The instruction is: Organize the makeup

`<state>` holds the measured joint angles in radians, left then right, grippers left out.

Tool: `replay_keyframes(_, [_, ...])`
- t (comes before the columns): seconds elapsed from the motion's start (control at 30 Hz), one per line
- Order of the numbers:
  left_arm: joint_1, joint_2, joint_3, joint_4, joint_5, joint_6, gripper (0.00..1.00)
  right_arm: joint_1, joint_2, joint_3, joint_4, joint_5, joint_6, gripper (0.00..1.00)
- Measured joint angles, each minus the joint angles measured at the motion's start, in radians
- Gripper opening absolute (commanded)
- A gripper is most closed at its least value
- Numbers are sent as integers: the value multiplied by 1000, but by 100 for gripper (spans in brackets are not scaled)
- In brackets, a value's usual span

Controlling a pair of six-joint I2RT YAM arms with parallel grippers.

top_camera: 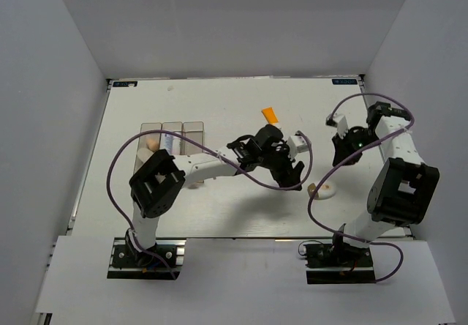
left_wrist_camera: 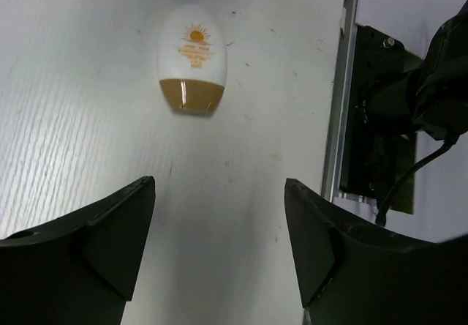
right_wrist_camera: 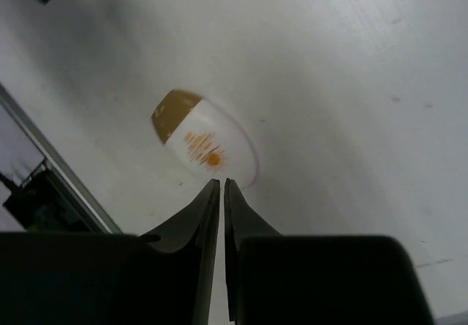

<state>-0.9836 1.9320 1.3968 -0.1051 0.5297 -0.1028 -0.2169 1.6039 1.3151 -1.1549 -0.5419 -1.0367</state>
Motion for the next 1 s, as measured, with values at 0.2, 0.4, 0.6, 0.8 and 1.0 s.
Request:
replay_keyframes(0.2, [-46,37,8,63,-1,135,82,-10,-100,-222,-64,44,-304,32])
replay_keyframes(0.4, [-83,60,4,124,-31,202,83,-11,-100,-277,5,116,-356,40])
replay_keyframes(0.6, [-109,75,-31,174,-86,230,83,-10,-58,-278,121,151,-288,55])
replay_keyframes(0.8, [-118,75,-93,208,-138,236,83,-10,-40,-289,177,144,-287,87])
replay_keyframes(1.0, [-118,12,-241,222,-225,207,83,-10,-123,-378,167,115,-531,89])
